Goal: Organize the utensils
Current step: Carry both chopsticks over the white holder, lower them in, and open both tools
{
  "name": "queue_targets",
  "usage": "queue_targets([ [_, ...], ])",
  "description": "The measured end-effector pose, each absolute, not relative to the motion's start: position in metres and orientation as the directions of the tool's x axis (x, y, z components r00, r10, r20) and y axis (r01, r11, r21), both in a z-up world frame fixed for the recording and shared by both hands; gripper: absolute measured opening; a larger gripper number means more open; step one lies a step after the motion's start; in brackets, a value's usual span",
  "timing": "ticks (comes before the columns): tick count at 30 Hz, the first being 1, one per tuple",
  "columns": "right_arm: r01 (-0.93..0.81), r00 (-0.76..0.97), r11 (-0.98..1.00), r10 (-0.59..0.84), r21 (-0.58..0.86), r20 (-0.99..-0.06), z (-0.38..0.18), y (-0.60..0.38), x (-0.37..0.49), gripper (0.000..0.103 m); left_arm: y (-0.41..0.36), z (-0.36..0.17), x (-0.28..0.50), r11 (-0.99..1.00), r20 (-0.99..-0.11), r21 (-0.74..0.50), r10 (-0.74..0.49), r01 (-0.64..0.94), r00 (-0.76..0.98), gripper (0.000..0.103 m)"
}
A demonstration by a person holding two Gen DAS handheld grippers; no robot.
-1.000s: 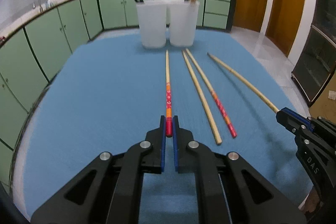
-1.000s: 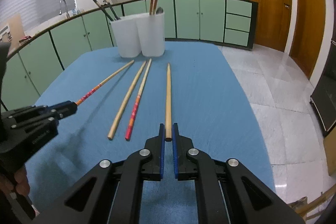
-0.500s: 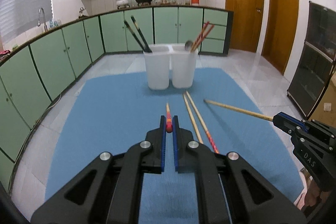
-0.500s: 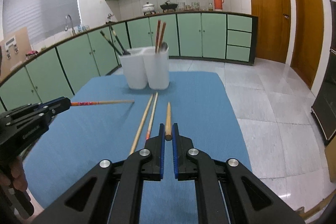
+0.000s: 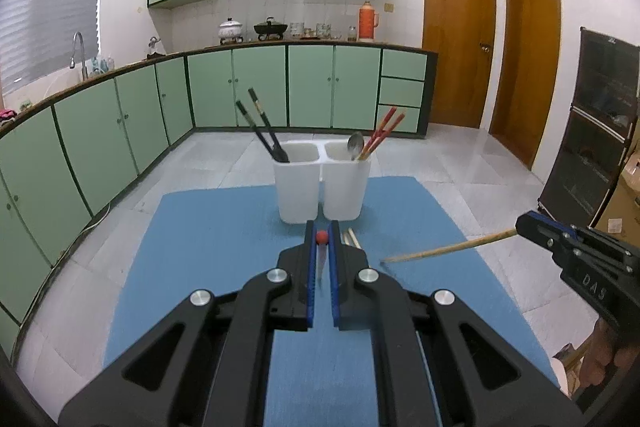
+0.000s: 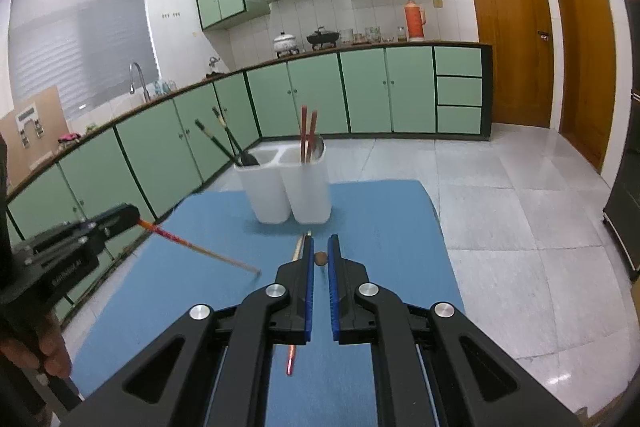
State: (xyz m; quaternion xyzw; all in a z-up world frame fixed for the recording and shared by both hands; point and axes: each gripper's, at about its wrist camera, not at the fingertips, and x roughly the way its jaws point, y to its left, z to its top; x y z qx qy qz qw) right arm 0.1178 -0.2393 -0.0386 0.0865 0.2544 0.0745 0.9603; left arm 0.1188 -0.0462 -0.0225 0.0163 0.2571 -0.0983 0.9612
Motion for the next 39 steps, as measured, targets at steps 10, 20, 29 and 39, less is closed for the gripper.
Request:
queue_targets([
  [10,-0.137,0.886,0.971,0.208,0.195,-0.414,0.001,-0.238,0.131,0.006,-0.041,-0.004,0.127,0.974,-0.455,-0.060,-0.223,0.220,0.862,0.005],
  [20,-0.191,0.904,0.964,0.245,0.183,-0.351,0.035,-0.233,0.146,0.006,-0.041,0.032,0.134,0.969,-0.378,-0.073,-0.244,0.234,0.893,0.005],
  [29,-0.222,0.924,0.955,0.270,0.197,-0.269,0.072,-0.232,0.175,0.006,-0.039,0.069,0.151,0.975,-0.276,-0.080,-0.222,0.207,0.935,0.005],
  [39,-0.242,0.944,0.953,0.274,0.181,-0.185,0.109,-0.220,0.220,0.006,-0.040,0.110,0.187,0.976,-0.156,-0.107,-0.204,0.189,0.966,0.005],
])
